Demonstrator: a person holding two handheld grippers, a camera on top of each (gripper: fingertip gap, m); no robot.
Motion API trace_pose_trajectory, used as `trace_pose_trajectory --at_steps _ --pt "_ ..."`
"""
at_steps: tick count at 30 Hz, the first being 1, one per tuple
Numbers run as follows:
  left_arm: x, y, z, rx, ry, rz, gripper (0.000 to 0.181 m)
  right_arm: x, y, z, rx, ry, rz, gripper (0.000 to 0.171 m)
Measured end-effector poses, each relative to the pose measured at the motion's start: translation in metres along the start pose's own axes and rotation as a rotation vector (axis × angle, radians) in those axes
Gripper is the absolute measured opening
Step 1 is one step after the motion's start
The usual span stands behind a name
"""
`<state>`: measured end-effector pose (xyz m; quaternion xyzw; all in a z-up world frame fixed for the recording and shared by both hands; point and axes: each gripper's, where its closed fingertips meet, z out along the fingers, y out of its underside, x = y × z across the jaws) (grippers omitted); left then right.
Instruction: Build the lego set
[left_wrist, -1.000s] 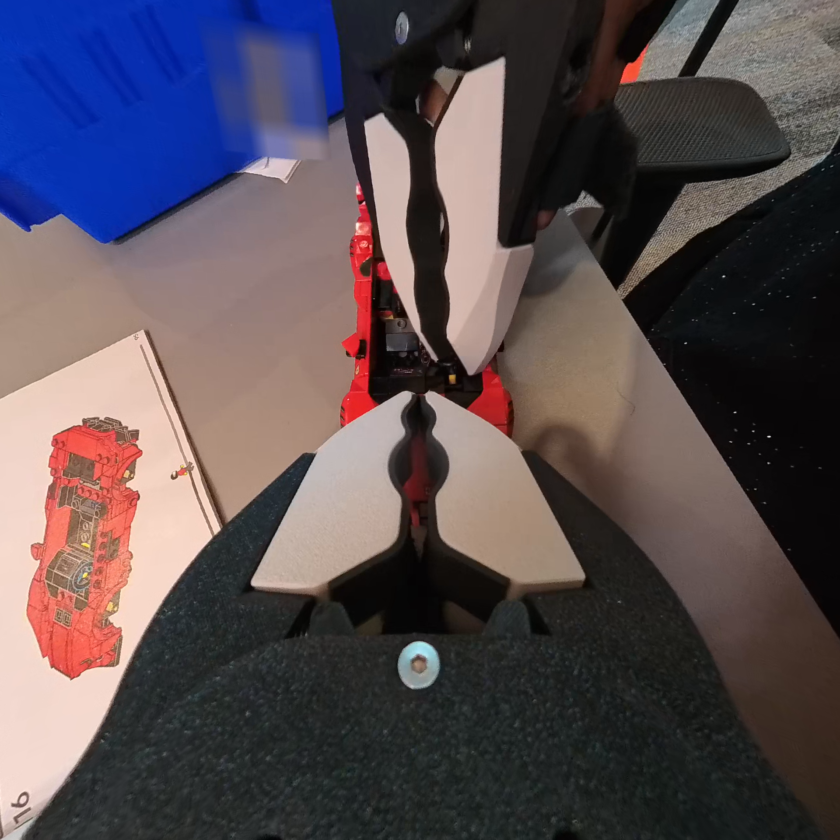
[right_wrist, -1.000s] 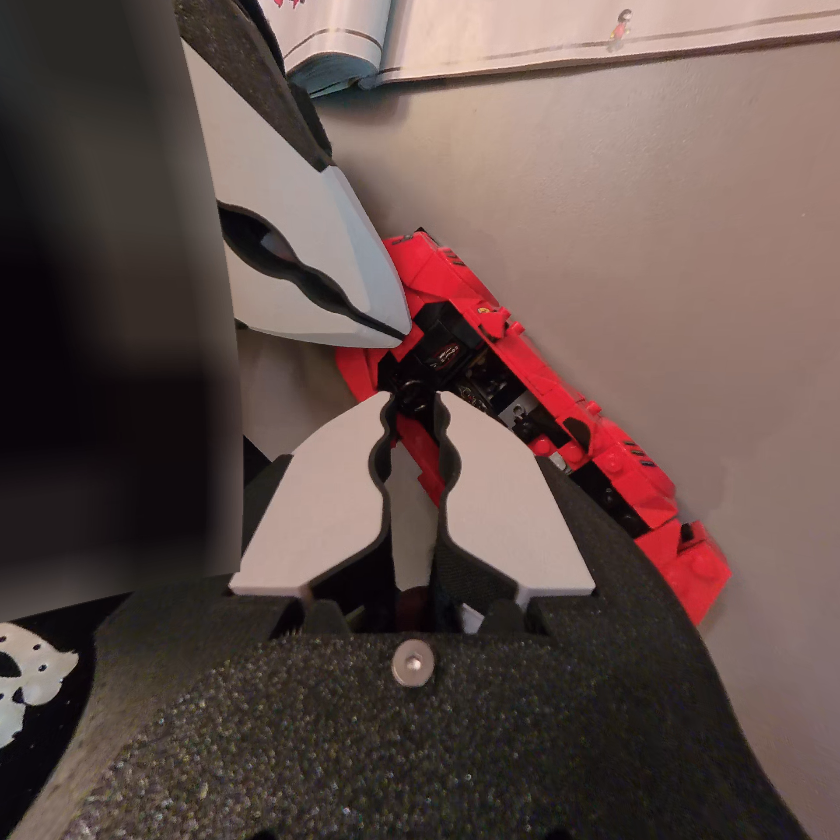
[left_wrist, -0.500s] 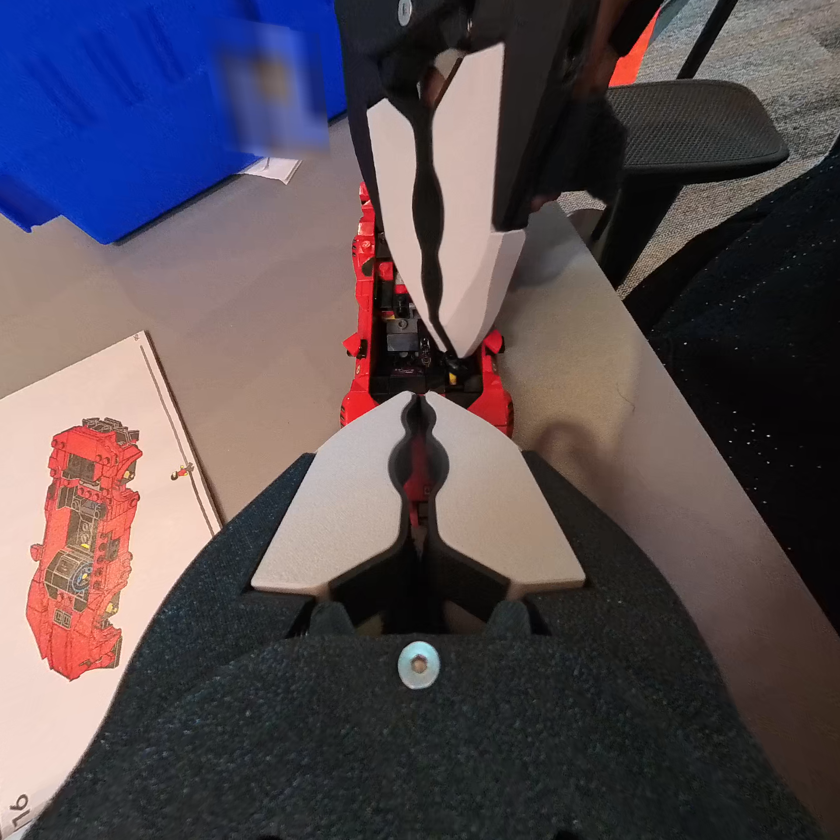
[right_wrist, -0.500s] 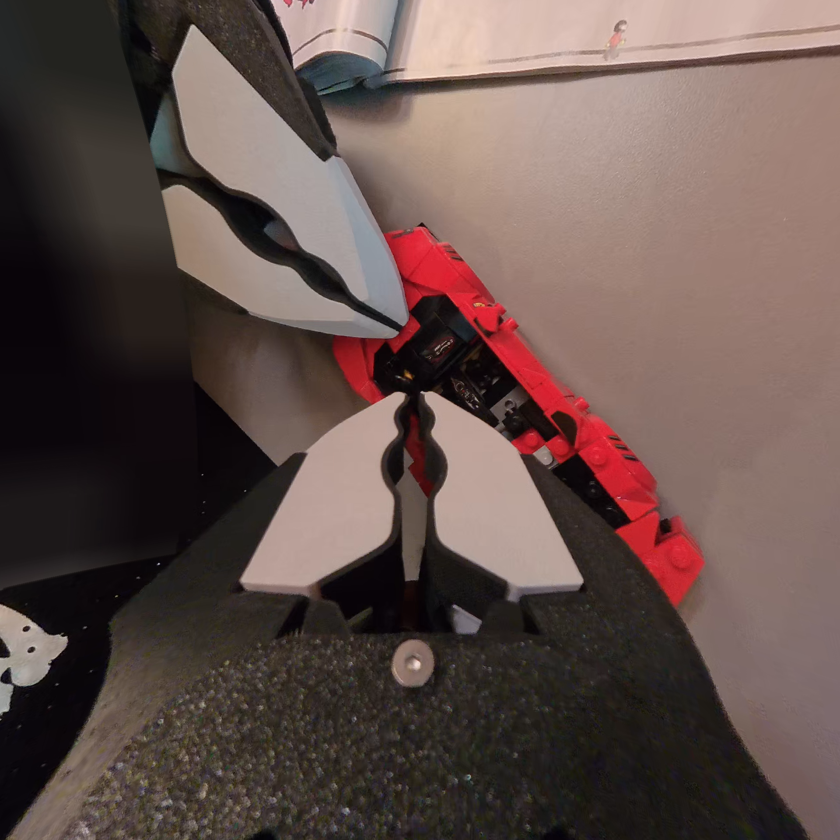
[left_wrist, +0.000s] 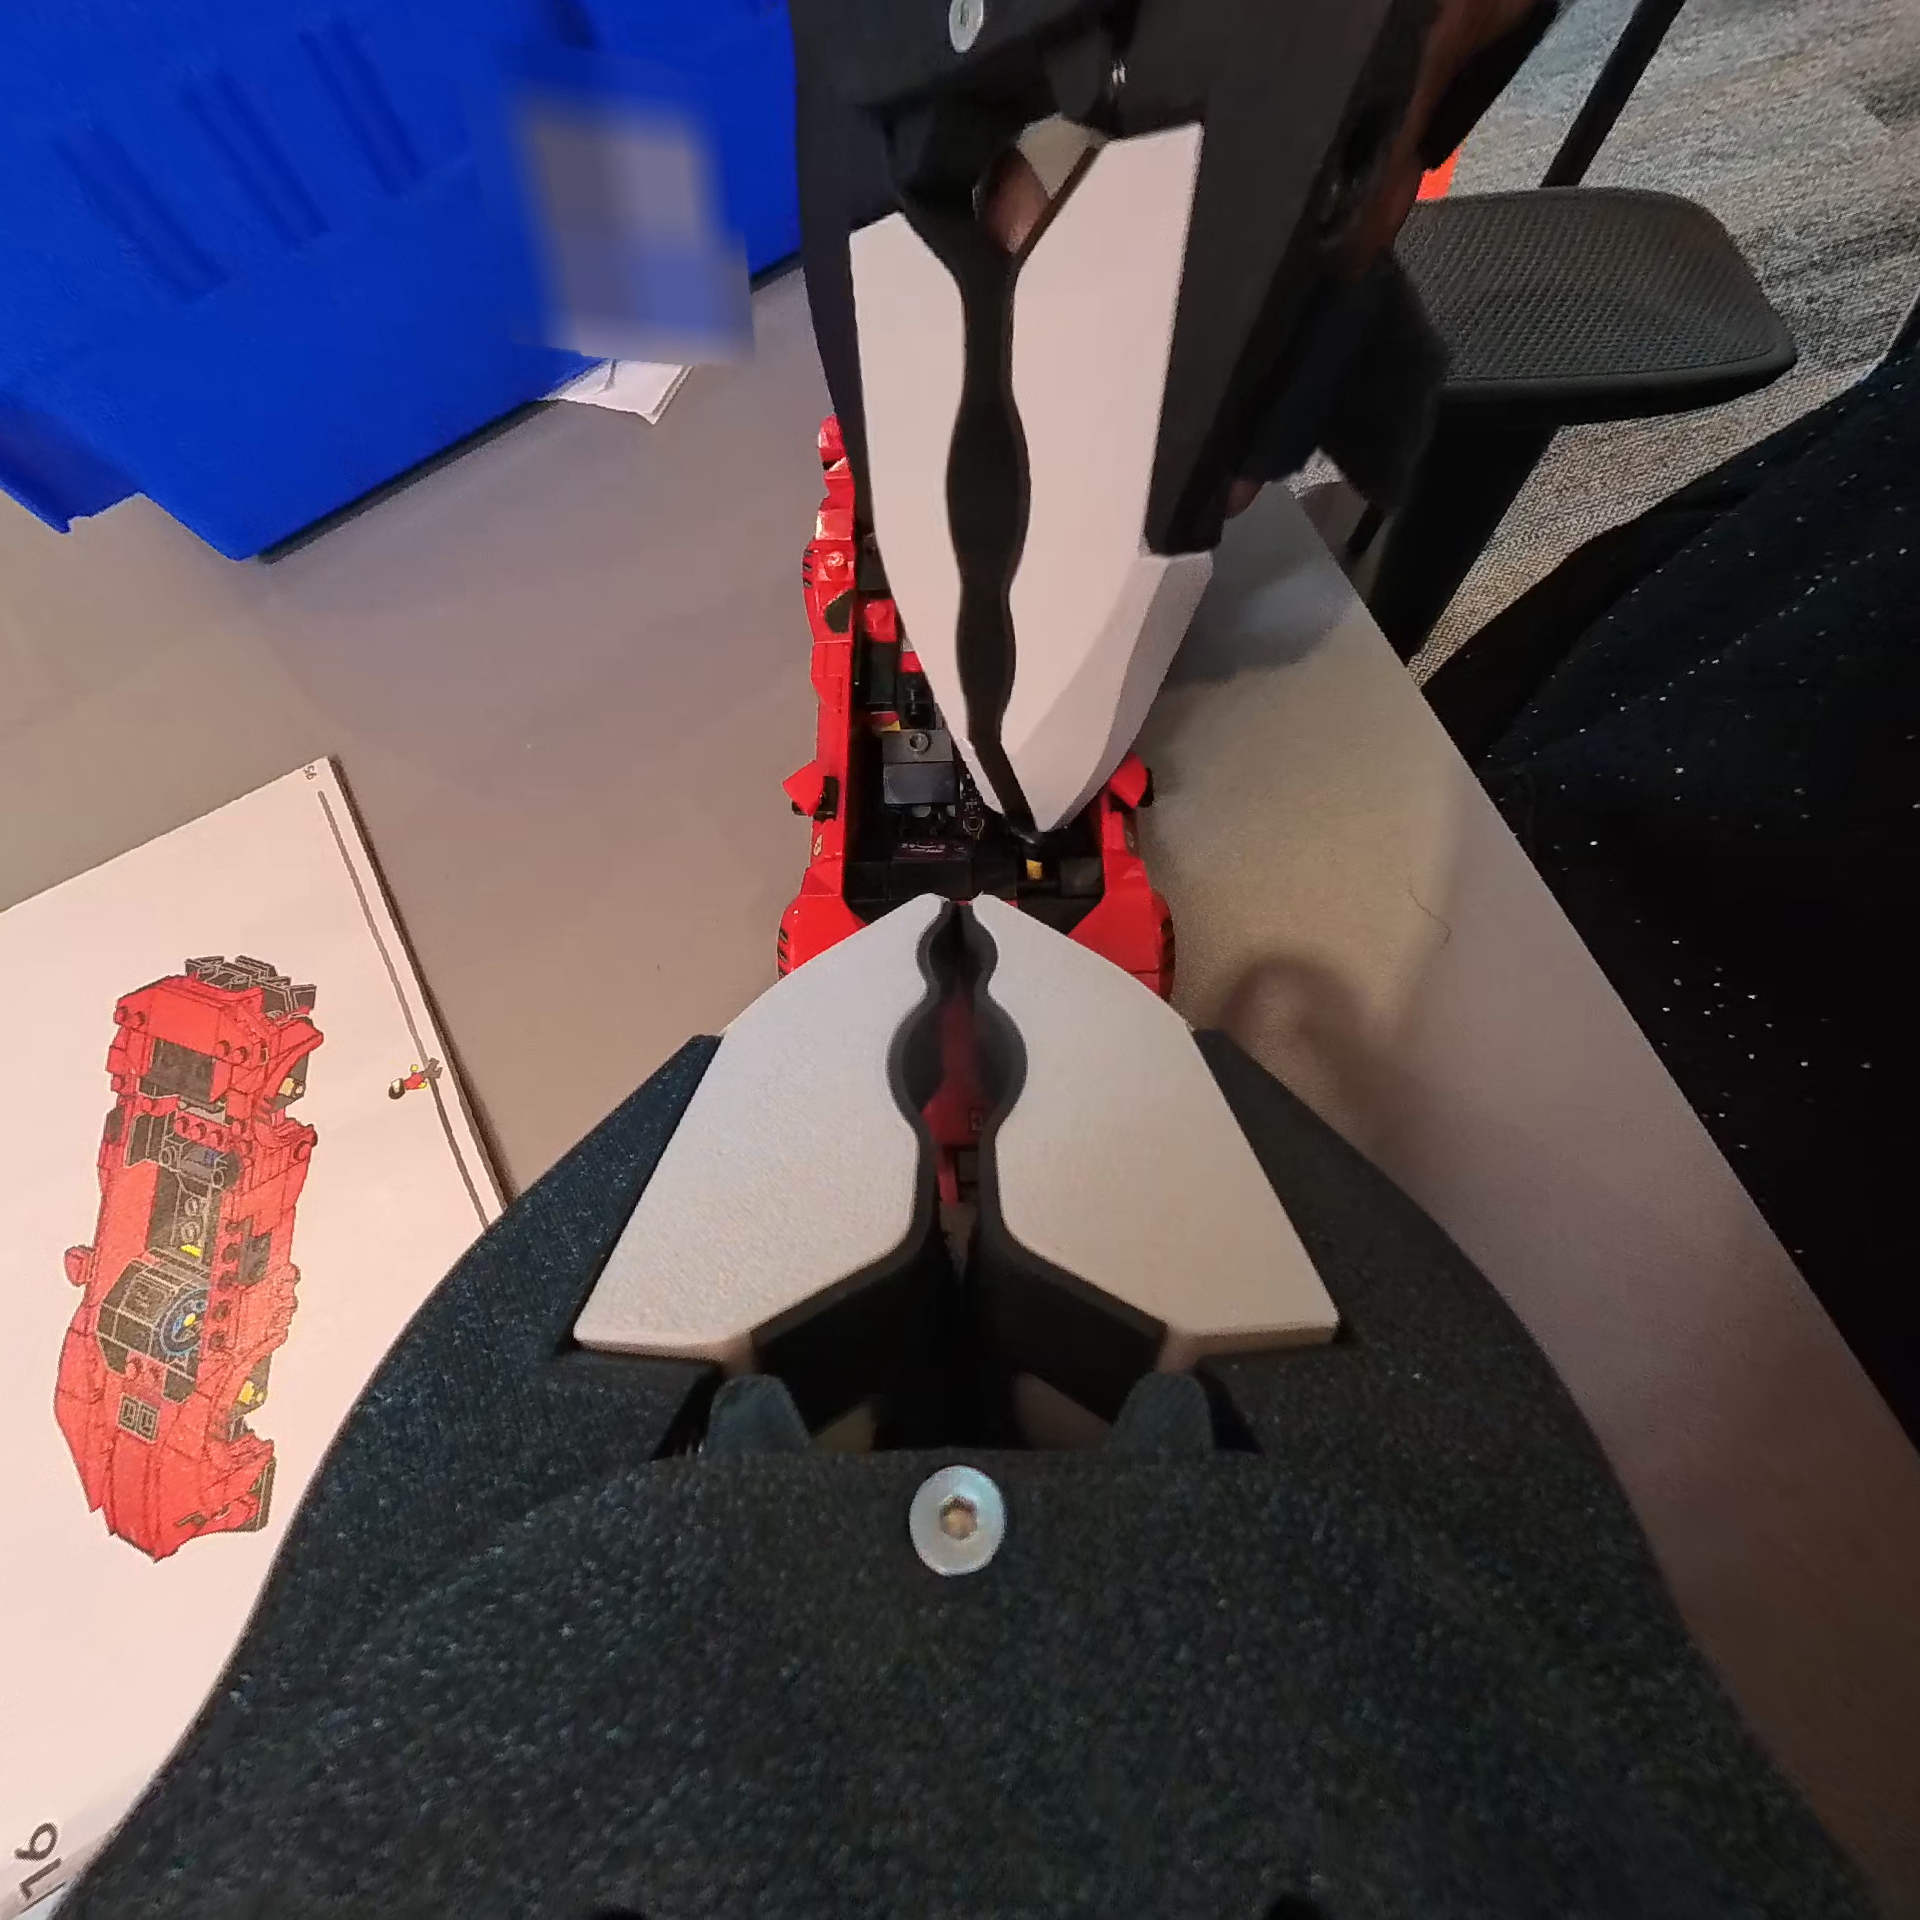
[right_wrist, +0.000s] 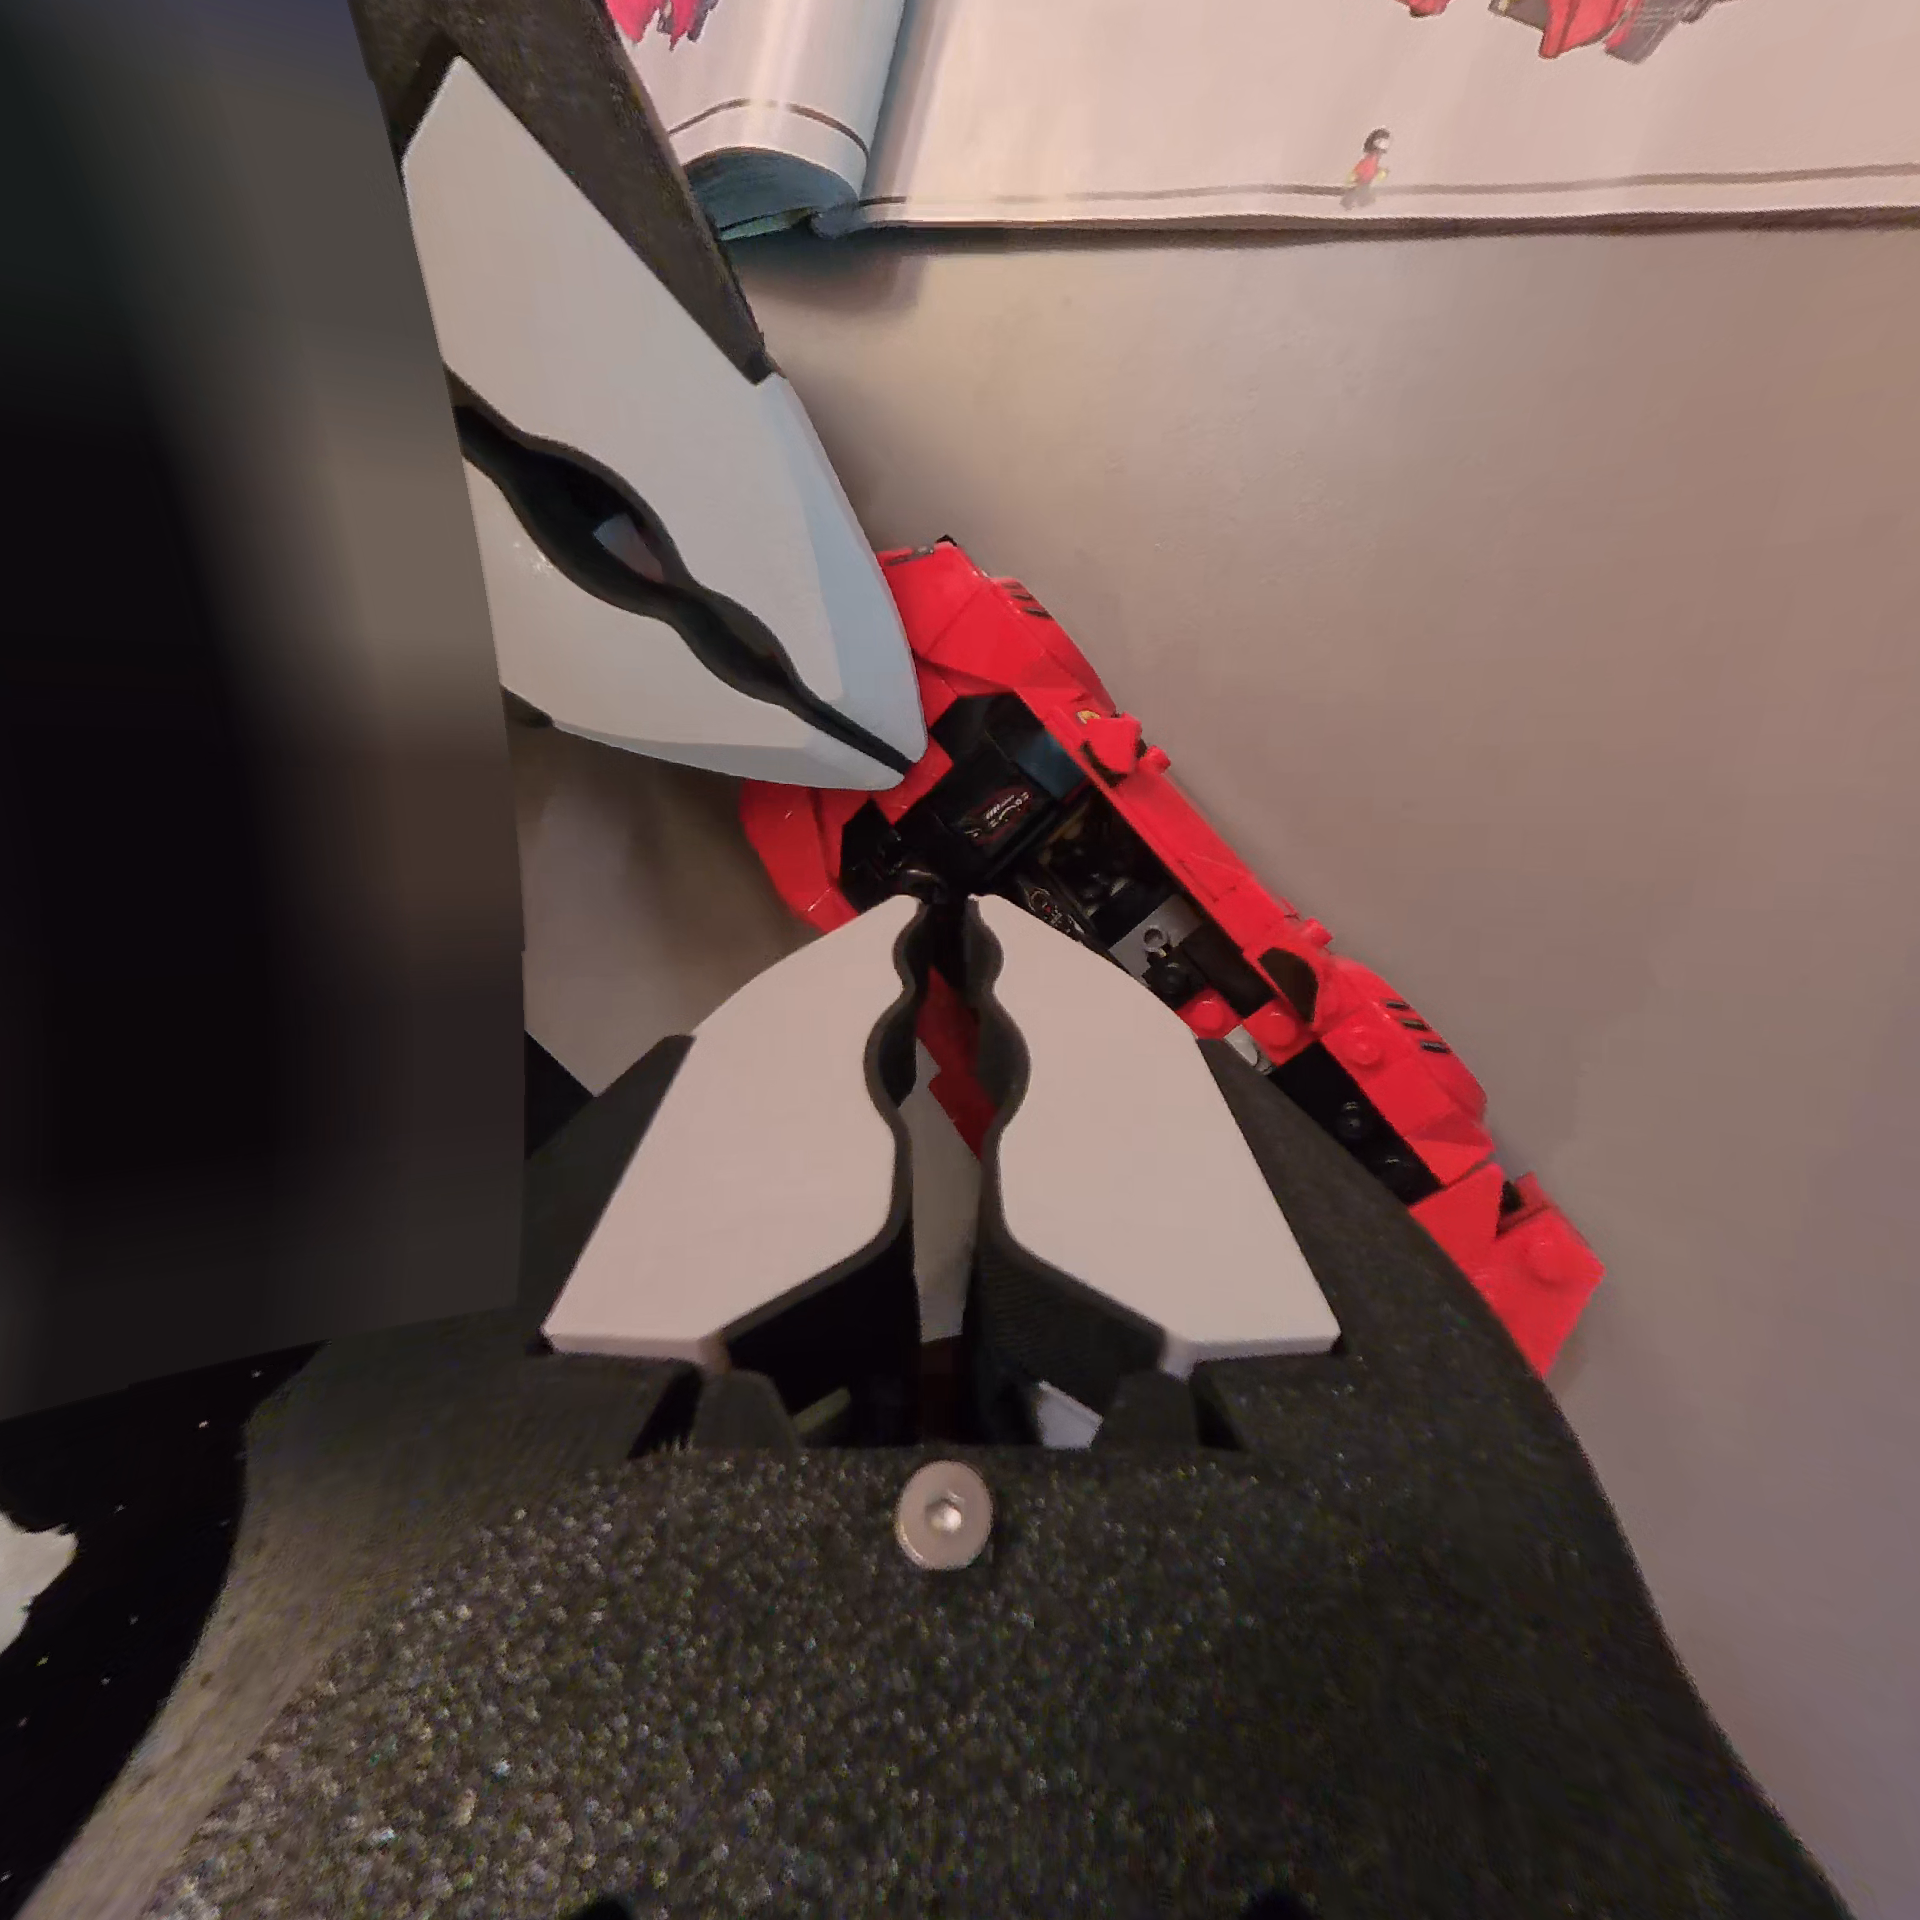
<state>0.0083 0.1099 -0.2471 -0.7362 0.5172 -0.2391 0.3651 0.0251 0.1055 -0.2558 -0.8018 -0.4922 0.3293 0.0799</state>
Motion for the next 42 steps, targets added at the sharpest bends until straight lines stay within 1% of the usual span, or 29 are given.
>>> trace_pose_trajectory --at_steps 22,27,29,34,38,42 --pt "0.0003 0.0002 0.0005 0.004 -0.001 -0.005 0.0 0.0009 -0.0021 0.0002 0.029 0.004 -0.002 0.0" --pt "0.0003 -0.0002 0.0007 0.011 -0.018 -0.013 0.0 -0.0003 -0.0015 0.0007 0.066 -0.02 -0.005 0.0" --pt "0.0016 -0.0003 0.0007 0.009 -0.02 -0.011 0.0 -0.0022 -0.0026 0.0002 0.093 -0.014 -0.041 0.0" --pt "0.0028 0.0003 0.0015 0.011 -0.021 -0.017 0.0 -0.0056 -0.0026 -0.0008 0.15 0.051 -0.235 0.003" --pt "0.0043 -0.0001 0.0018 0.001 -0.023 -0.006 0.0 -0.0057 0.0012 -0.0013 0.153 0.052 -0.293 0.001" --pt "0.0058 -0.0002 0.0019 0.003 -0.02 -0.007 0.0 -0.0028 0.0018 -0.0012 0.142 0.097 -0.353 0.001"
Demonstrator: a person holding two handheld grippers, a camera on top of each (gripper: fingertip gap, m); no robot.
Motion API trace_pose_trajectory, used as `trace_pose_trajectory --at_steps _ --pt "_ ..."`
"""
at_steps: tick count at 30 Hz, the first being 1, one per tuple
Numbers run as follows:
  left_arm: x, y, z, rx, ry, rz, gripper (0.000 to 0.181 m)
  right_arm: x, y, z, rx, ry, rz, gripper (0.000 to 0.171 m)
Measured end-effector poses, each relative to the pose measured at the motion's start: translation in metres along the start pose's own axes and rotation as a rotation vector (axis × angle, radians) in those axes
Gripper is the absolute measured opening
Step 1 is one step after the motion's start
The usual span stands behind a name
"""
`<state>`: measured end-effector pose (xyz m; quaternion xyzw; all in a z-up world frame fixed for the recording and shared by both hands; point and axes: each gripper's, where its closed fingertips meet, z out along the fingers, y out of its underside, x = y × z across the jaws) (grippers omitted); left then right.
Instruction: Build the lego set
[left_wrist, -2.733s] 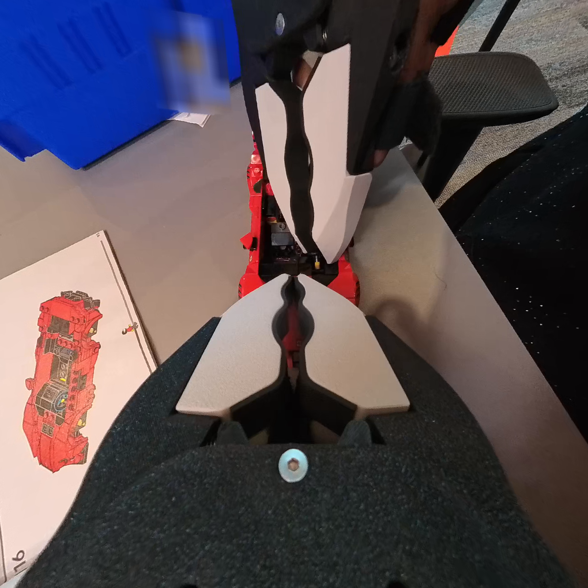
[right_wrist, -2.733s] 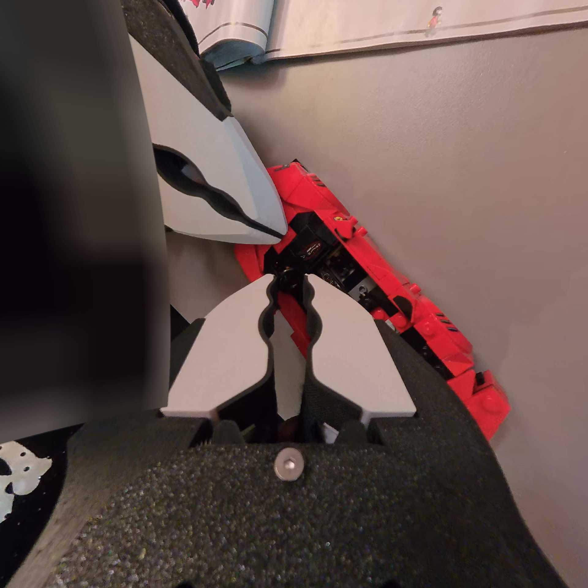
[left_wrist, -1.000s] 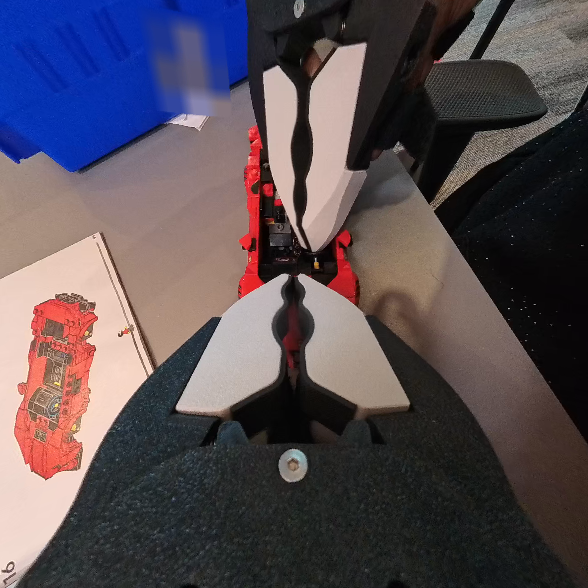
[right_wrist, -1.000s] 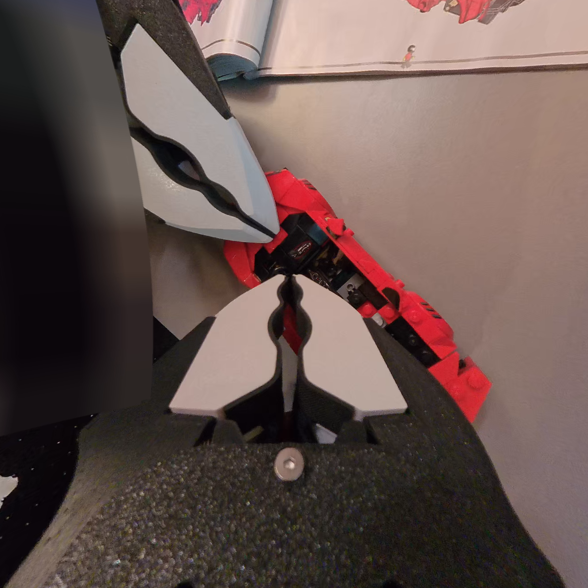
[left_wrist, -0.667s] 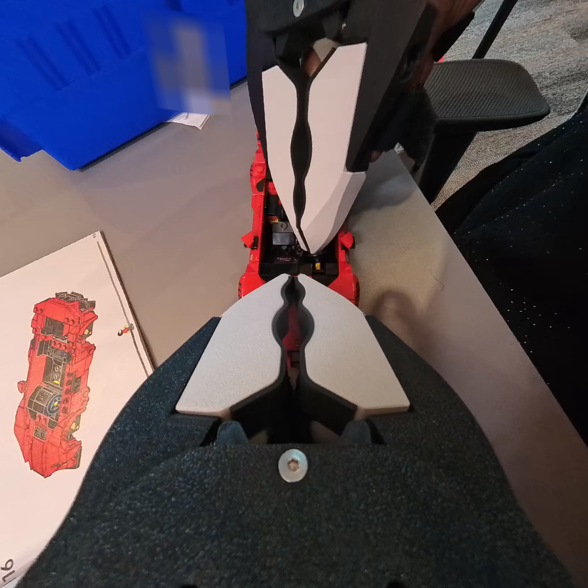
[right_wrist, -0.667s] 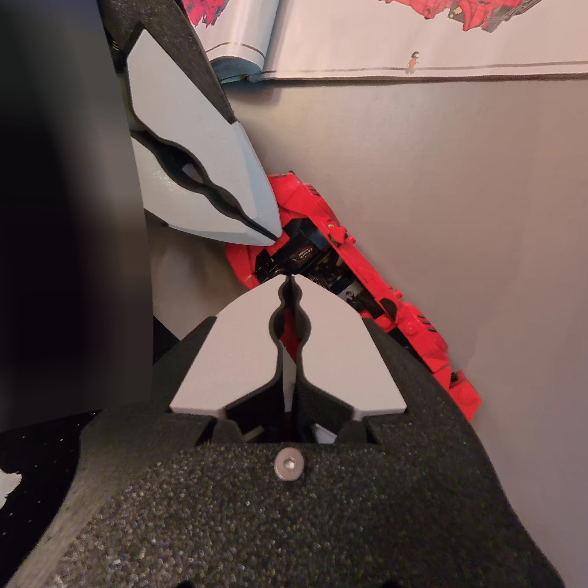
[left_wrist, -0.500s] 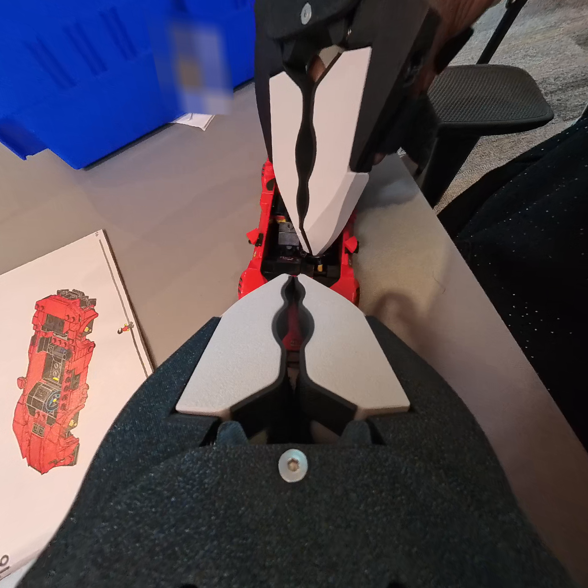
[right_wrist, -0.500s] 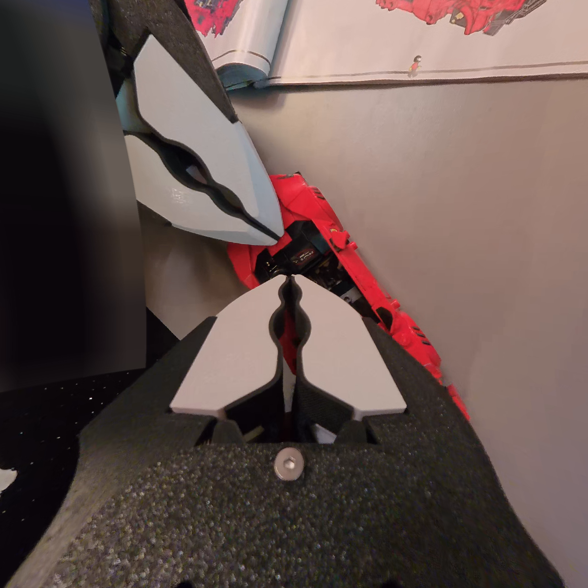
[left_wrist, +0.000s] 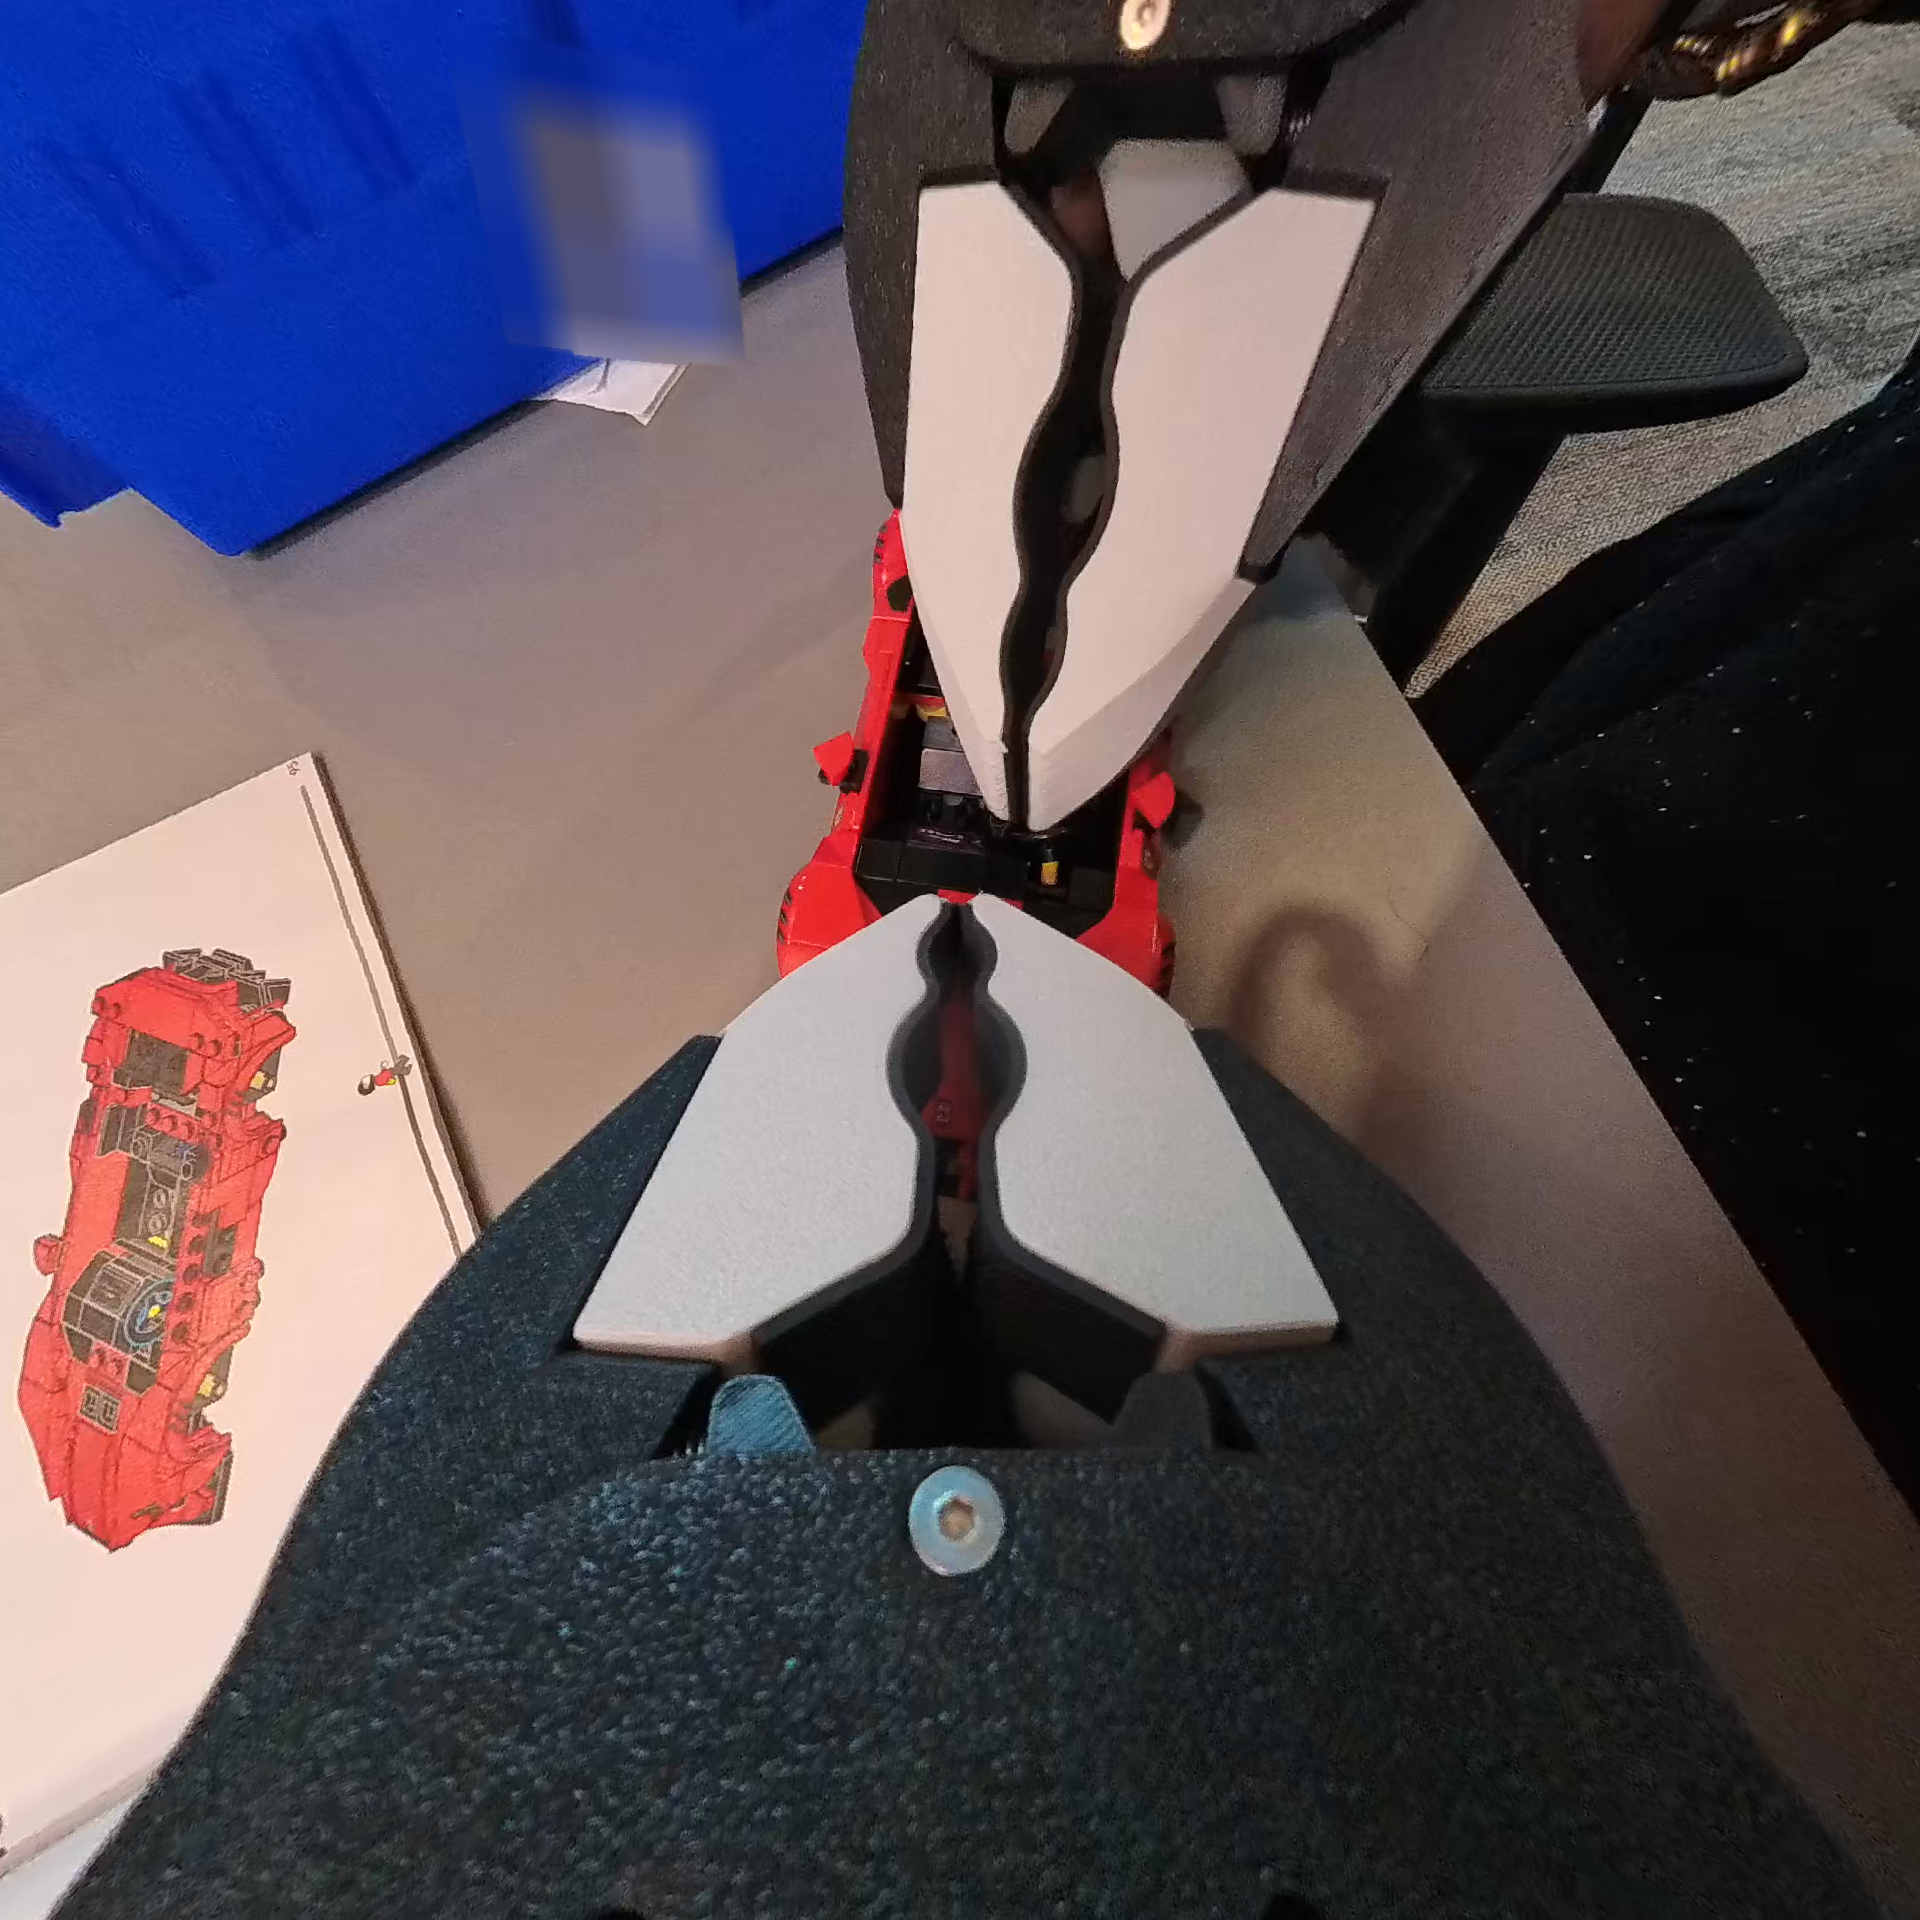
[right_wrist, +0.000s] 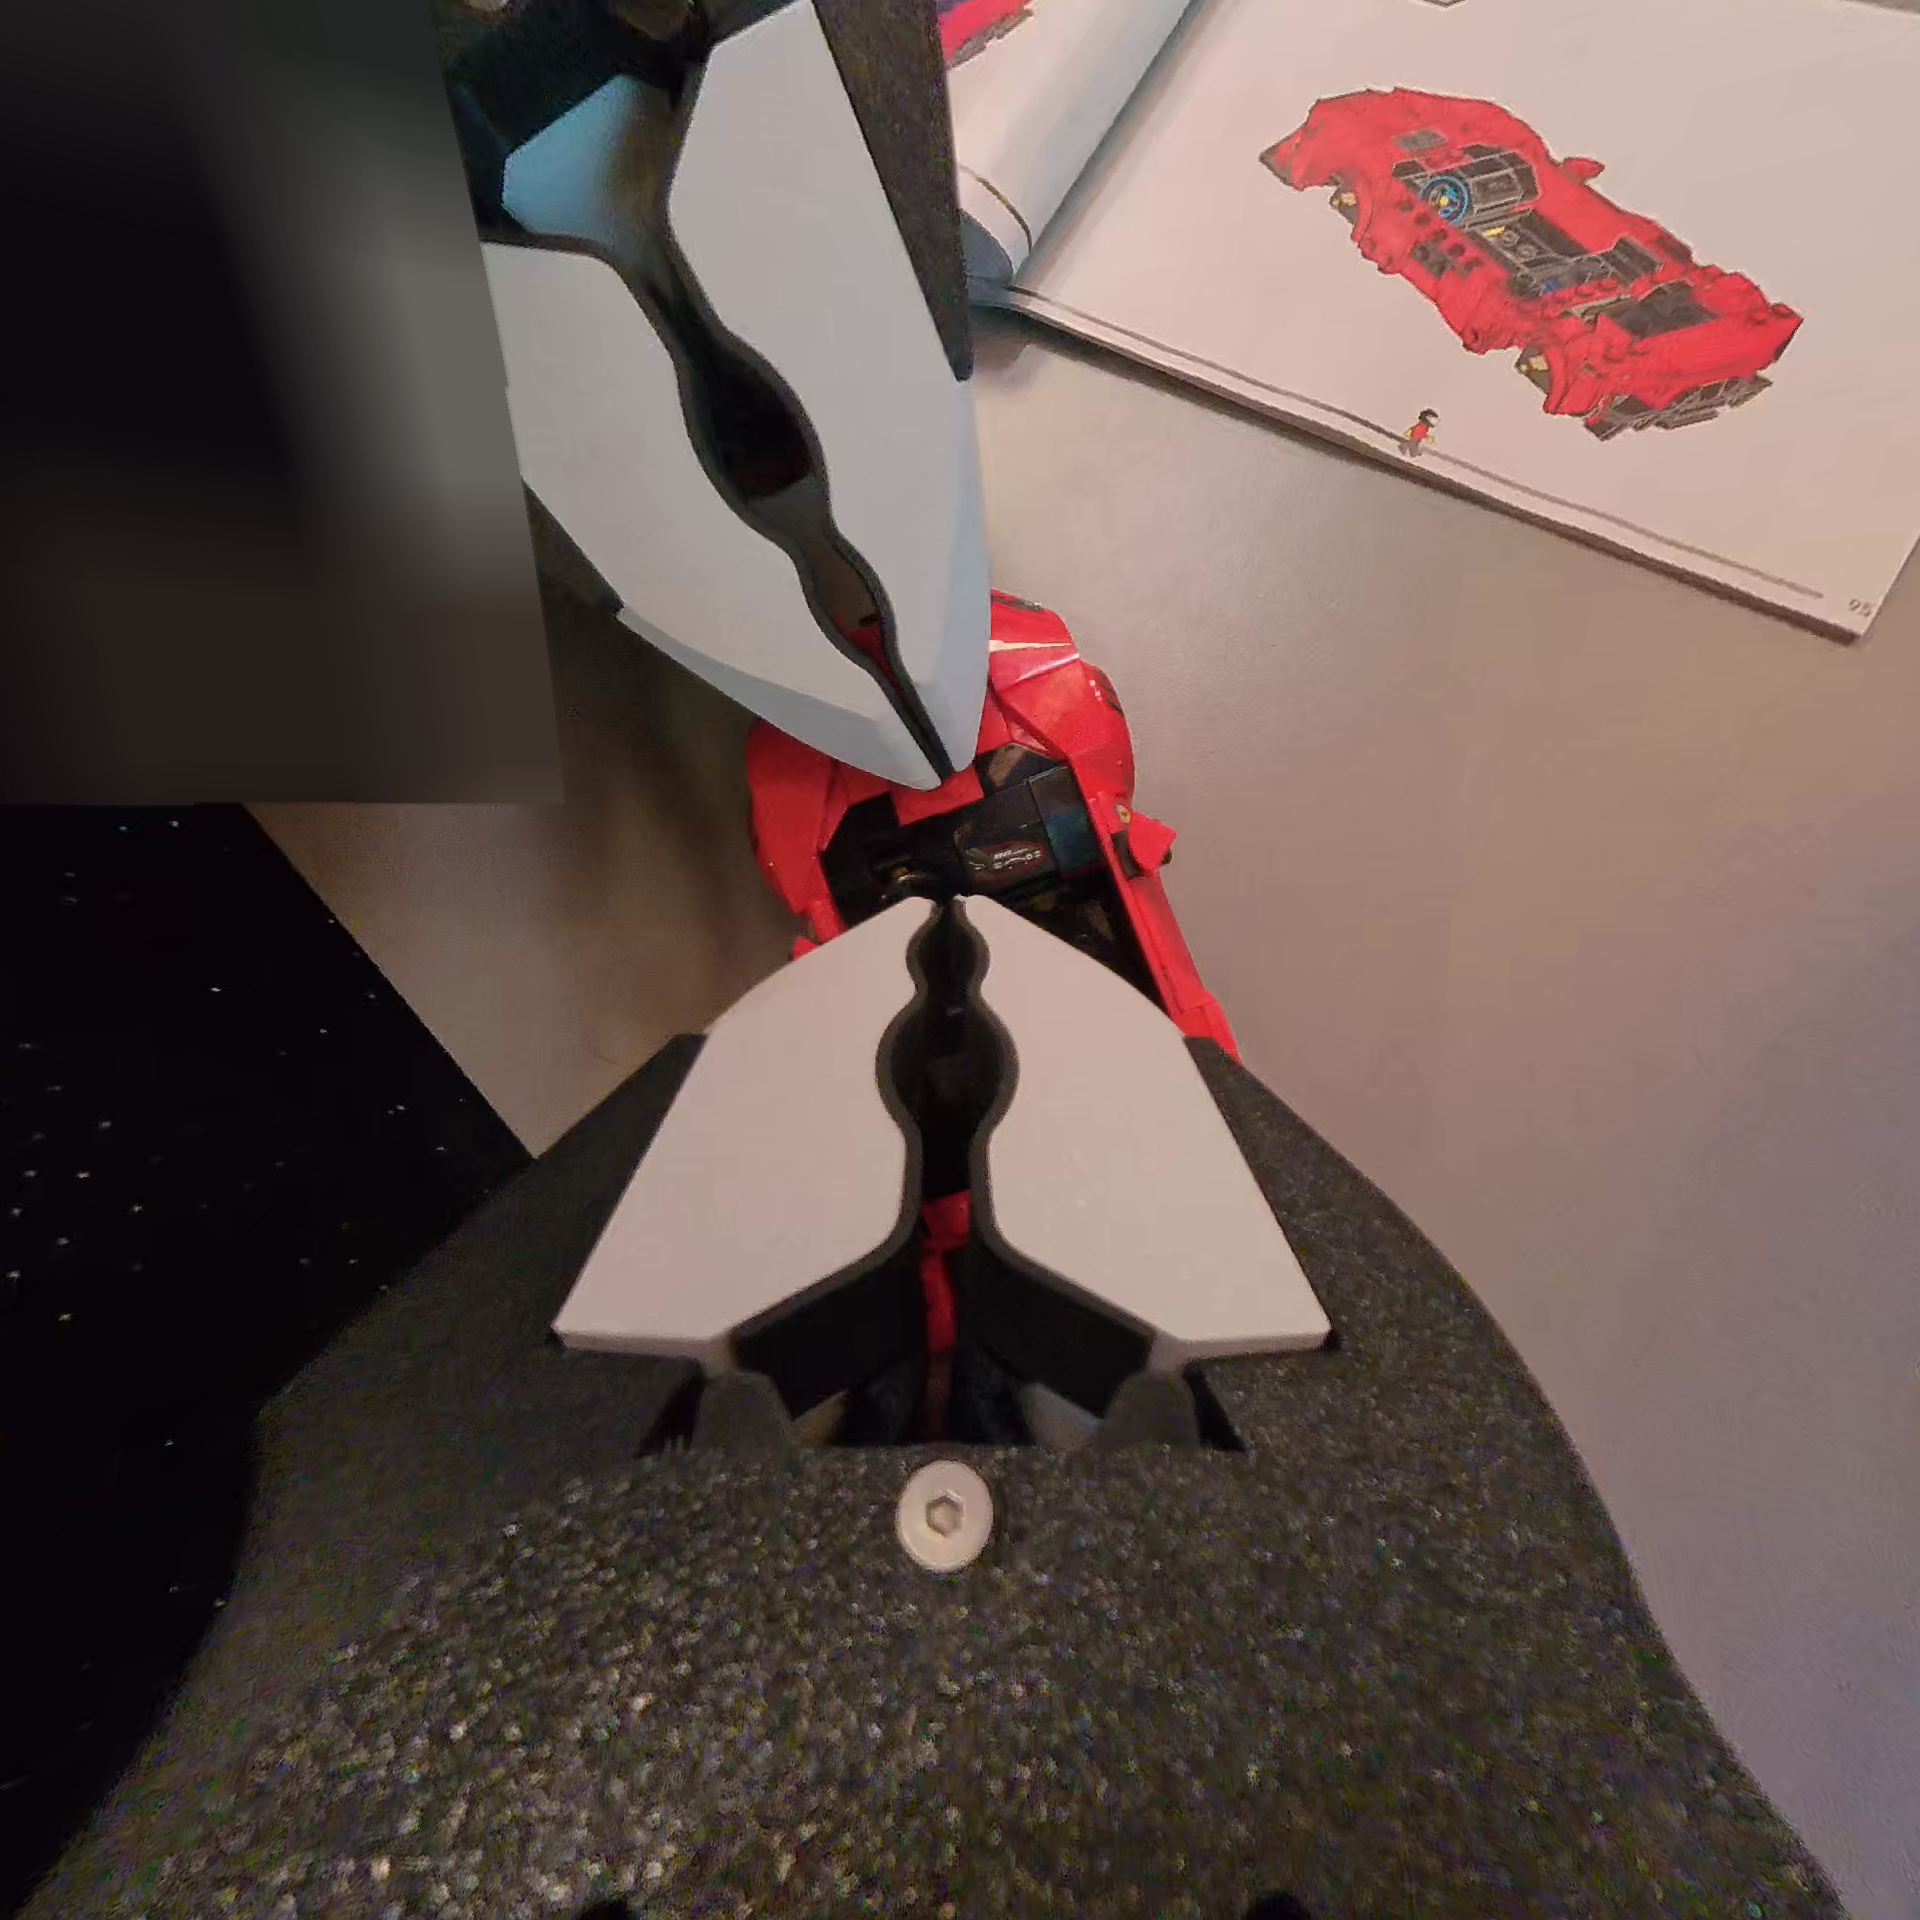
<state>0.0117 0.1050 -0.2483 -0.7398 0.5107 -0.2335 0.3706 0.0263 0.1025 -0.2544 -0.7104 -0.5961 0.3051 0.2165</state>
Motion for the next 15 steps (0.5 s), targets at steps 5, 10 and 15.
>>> trace_pose_trajectory --at_steps 5,10,15 --pt "-0.003 0.0 -0.005 -0.002 -0.008 0.022 0.003 0.001 0.0 0.0 0.014 0.011 -0.031 0.003" --pt "-0.003 -0.001 -0.033 0.004 -0.028 -0.009 0.012 0.001 -0.001 0.0 0.022 0.015 -0.019 0.004" --pt "0.019 -0.007 -0.031 0.057 -0.085 -0.055 0.018 0.0 -0.001 -0.001 0.024 0.016 -0.029 0.005"
